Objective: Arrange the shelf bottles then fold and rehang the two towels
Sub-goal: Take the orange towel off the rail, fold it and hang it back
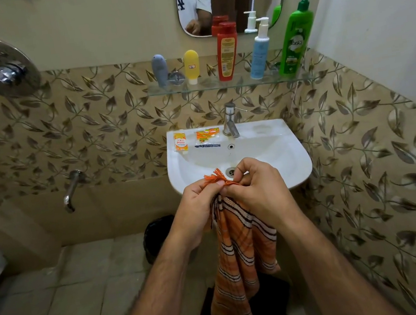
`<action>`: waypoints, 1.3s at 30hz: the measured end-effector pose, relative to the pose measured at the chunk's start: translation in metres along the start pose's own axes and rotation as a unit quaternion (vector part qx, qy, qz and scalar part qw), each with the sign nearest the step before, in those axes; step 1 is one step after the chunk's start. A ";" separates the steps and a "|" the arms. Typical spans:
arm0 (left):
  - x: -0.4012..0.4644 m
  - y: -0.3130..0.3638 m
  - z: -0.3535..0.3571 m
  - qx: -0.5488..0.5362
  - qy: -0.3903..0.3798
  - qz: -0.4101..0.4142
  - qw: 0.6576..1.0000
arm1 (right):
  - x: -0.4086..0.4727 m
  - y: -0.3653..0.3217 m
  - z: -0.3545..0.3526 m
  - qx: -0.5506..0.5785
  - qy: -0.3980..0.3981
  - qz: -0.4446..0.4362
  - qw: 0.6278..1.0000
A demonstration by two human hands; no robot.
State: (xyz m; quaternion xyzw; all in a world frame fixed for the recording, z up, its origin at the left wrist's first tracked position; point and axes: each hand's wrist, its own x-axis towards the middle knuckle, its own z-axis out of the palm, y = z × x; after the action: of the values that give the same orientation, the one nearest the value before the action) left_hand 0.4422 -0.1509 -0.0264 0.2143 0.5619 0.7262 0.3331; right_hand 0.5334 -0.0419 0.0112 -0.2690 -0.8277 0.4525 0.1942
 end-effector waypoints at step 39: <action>0.071 0.066 0.018 -0.033 0.105 0.165 0.980 | 0.043 0.087 -0.032 -0.130 -0.267 0.191 0.936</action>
State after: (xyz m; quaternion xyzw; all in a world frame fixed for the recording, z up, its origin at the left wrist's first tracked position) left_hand 0.3895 -0.0973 0.0377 0.2156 0.5267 0.8076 0.1546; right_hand 0.5420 0.0442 -0.0434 -0.3136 -0.8338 0.4249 -0.1607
